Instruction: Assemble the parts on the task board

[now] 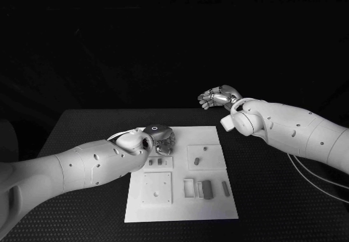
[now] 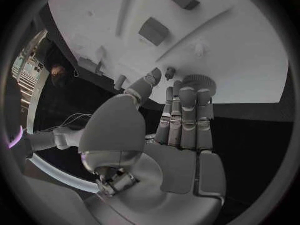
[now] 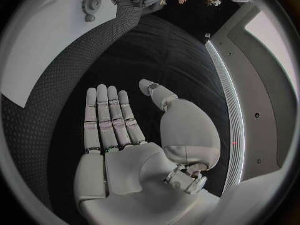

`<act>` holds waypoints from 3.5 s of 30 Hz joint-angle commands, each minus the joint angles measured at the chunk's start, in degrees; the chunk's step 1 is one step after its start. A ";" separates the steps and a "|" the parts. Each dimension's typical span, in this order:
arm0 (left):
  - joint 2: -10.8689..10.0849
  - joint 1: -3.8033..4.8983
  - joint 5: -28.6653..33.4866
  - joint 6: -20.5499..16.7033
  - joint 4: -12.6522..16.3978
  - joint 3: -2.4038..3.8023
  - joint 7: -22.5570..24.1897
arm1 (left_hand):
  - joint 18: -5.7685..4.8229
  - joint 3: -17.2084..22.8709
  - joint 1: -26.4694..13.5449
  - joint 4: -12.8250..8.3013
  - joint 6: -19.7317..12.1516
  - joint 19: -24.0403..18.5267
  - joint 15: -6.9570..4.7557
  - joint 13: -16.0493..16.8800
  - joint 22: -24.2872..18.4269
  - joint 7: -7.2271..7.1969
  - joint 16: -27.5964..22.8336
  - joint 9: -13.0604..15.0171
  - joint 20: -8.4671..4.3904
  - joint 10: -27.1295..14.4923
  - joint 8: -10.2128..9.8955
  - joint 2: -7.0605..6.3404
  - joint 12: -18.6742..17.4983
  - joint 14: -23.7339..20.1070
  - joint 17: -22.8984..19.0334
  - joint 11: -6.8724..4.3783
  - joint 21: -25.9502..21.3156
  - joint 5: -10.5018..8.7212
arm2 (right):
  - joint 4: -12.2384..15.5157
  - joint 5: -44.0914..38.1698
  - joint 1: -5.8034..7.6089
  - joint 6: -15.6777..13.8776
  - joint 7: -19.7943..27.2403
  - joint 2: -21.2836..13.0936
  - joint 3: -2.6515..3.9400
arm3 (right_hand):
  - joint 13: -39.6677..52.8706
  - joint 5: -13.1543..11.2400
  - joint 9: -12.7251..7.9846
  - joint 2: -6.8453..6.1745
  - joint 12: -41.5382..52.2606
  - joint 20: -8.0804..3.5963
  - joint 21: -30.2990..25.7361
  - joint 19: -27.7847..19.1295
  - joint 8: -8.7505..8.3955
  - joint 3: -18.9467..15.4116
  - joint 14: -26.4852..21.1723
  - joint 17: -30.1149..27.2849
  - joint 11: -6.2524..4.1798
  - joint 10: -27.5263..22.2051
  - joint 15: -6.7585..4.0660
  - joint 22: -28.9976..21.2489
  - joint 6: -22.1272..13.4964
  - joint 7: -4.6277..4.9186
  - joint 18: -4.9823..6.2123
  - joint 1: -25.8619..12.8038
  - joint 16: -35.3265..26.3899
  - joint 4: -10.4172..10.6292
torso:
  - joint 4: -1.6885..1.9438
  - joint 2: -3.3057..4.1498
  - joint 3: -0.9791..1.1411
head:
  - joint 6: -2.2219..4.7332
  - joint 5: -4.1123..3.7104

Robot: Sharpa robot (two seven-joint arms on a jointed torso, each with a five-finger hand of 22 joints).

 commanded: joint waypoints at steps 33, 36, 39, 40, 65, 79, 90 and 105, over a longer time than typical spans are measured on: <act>0.82 -0.96 -1.32 2.43 -1.00 0.03 0.48 | 1.04 0.81 1.58 -0.43 3.05 1.33 -0.66 -0.29 1.17 -0.35 5.39 -1.20 -3.14 3.61 0.93 3.54 -1.16 1.99 -0.28 -0.65 1.44 0.84 | 0.57 -0.53 0.00 0.97 0.14 -0.21 0.03 | -0.05 0.25 -0.07 0.07 -0.29 0.09 -0.40 -0.17 -0.18 -0.22 -0.50 0.08 0.40 -0.02 -0.04 0.18 0.08 0.20 0.77 -0.41 -0.39 0.03 | 0.05 0.08 -0.01 | -0.43 -0.35; 0.77 -0.96 -1.31 2.60 -0.98 0.03 0.47 | 1.03 0.80 1.60 -0.41 3.07 1.37 -0.69 -0.34 1.17 -0.39 5.53 -1.26 -3.17 3.62 0.92 3.58 -1.28 2.13 -0.34 -0.68 1.48 0.86 | 0.55 -0.53 0.00 0.97 0.16 -0.19 0.03 | -0.05 0.26 -0.07 0.07 -0.29 0.09 -0.41 -0.16 -0.18 -0.21 -0.50 0.09 0.40 -0.02 -0.04 0.19 0.08 0.20 0.77 -0.41 -0.40 0.03 | 0.05 0.04 0.01 | -0.48 -0.33; 0.70 -0.96 -1.31 2.75 -0.84 0.03 0.47 | 1.02 0.78 1.52 -0.35 3.10 1.43 -0.71 -0.40 1.15 -0.39 5.73 -1.34 -3.20 3.67 0.90 3.69 -1.41 2.35 -0.42 -0.69 1.53 0.88 | 0.58 -0.53 0.00 0.98 0.16 -0.22 0.03 | -0.05 0.26 -0.07 0.08 -0.29 0.09 -0.42 -0.16 -0.17 -0.22 -0.50 0.09 0.40 -0.02 -0.04 0.20 0.08 0.20 0.77 -0.41 -0.40 0.04 | 0.01 0.06 0.03 | -0.52 -0.30; 0.71 -0.96 -1.31 2.79 -0.85 0.03 0.48 | 1.01 0.79 1.51 -0.34 3.13 1.45 -0.73 -0.42 1.14 -0.39 5.83 -1.37 -3.22 3.72 0.91 3.76 -1.46 2.47 -0.45 -0.71 1.54 0.89 | 0.53 -0.53 0.00 0.98 0.16 -0.19 0.03 | -0.05 0.26 -0.07 0.08 -0.29 0.09 -0.42 -0.16 -0.17 -0.22 -0.50 0.09 0.40 -0.02 -0.04 0.20 0.08 0.20 0.77 -0.42 -0.40 0.04 | 0.00 0.05 0.03 | -0.53 -0.29; 1.33 -1.60 1.21 2.90 -2.08 0.05 1.44 | 1.08 3.43 3.84 -0.47 5.49 2.47 -1.37 -1.49 1.04 -0.85 7.19 -2.04 -3.76 6.44 1.75 5.10 -2.70 4.71 -2.18 -1.35 2.18 0.89 | 0.64 -0.53 0.00 0.93 0.18 -0.14 0.03 | -0.05 0.28 -0.08 0.08 -0.30 0.10 -0.49 -0.14 -0.16 -0.23 -0.51 0.10 0.40 -0.02 -0.03 0.26 0.08 0.20 0.77 -0.45 -0.41 0.09 | -0.08 0.00 0.01 | -0.79 -0.39; 0.71 -1.63 5.48 -0.71 -2.05 0.07 3.16 | 1.41 4.26 3.48 -0.51 7.29 4.24 -1.94 -1.78 1.10 -1.09 8.11 -2.13 -4.48 9.13 2.56 5.42 -2.64 6.65 -3.01 -1.91 3.26 1.03 | 0.69 -0.53 0.00 0.91 0.18 -0.20 0.03 | -0.05 0.28 -0.08 0.08 -0.30 0.10 -0.51 -0.14 -0.16 -0.23 -0.51 0.11 0.40 -0.01 -0.03 0.29 0.08 0.20 0.78 -0.47 -0.42 0.11 | -0.03 0.03 0.02 | -0.72 -0.46; -0.31 -1.65 7.38 -3.35 -1.57 0.15 3.67 | 1.47 4.51 3.34 -0.52 7.54 4.49 -2.03 -1.88 1.10 -1.17 8.16 -2.18 -4.58 9.54 2.65 5.61 -2.74 6.86 -3.25 -1.98 3.44 1.05 | 0.72 -0.53 0.00 0.90 0.19 -0.35 0.03 | -0.05 0.29 -0.08 0.09 -0.30 0.10 -0.54 -0.13 -0.16 -0.22 -0.51 0.12 0.40 -0.01 -0.03 0.32 0.08 0.20 0.78 -0.47 -0.42 0.12 | -0.02 -0.02 -0.01 | -0.71 -0.54; -1.98 -1.63 12.33 -2.39 0.33 2.71 4.79 | 1.55 4.75 3.41 -0.59 7.63 4.62 -2.05 -1.94 1.08 -0.98 8.18 -2.23 -4.64 9.84 2.67 5.57 -2.81 6.95 -3.42 -1.98 3.51 1.09 | 0.74 -0.54 0.00 0.87 0.19 -0.53 0.03 | -0.05 0.29 -0.08 0.09 -0.30 0.09 -0.58 -0.12 -0.15 -0.22 -0.52 0.13 0.40 -0.01 -0.03 0.36 0.09 0.20 0.78 -0.45 -0.43 0.13 | 0.04 -0.01 0.02 | -0.39 -0.37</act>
